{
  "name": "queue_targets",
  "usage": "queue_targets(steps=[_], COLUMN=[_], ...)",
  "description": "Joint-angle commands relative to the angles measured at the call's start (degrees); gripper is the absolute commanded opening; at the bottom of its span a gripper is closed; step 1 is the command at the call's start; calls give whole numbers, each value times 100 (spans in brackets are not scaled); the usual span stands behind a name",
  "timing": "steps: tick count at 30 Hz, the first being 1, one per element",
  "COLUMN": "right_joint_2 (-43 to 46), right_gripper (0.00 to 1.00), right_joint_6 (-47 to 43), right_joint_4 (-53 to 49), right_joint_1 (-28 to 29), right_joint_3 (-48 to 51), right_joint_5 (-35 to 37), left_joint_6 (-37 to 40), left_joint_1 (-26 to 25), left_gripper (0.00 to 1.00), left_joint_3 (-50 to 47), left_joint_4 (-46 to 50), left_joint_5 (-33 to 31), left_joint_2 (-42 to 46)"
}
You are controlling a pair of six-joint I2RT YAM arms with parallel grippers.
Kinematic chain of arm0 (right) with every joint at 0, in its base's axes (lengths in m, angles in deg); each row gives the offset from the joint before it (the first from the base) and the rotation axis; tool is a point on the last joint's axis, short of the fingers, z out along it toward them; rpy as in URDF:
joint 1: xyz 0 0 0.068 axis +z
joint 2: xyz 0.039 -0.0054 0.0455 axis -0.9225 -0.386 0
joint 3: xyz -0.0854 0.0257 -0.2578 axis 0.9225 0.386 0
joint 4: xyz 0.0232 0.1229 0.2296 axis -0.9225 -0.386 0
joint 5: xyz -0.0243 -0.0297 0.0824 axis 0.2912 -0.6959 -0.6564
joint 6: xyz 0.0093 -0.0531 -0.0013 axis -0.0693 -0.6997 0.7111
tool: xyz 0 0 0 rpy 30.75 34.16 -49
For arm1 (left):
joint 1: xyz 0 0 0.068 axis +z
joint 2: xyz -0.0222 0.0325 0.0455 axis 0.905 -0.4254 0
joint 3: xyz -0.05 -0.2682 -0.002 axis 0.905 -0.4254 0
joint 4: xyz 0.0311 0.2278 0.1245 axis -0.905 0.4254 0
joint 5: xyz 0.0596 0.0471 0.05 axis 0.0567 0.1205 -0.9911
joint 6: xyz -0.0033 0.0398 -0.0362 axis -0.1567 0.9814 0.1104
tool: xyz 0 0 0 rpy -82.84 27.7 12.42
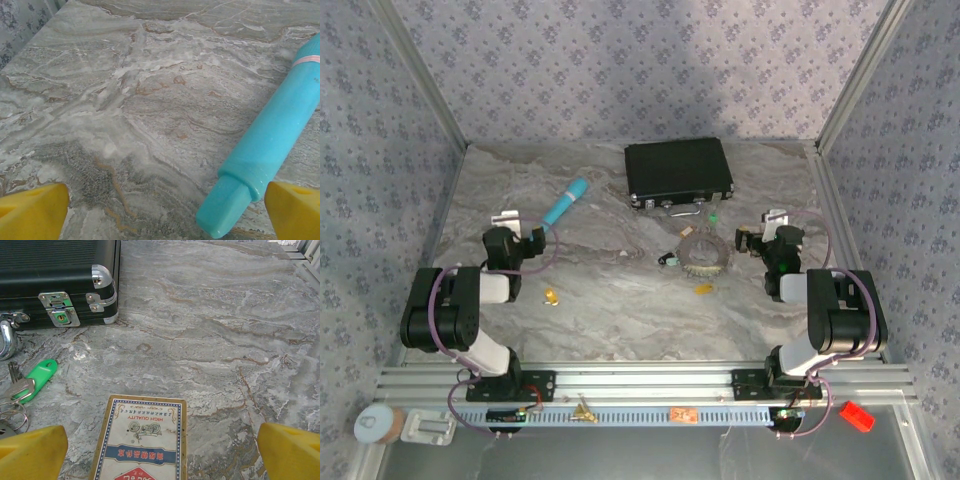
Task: Put the keys on the keyring
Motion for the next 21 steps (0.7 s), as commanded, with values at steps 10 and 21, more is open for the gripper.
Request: queue_targets(steps=[10,21], right_joint_2=[1743,2463], right_gripper=[88,77], right_joint_6=[515,2833], right_joint_4=[-3080,-7542], right_joint_1=[476,2025], right_joint_3=[-1016,-2437], right_joint_5=[545,961], left_joint_6=[-162,-849], left_joint_1=[15,-717], left_gripper=[100,98], left_joint_3=[368,792], left_joint_4=[1759,3448], left_joint_5=[94,285], left_joint_2=[1706,3042])
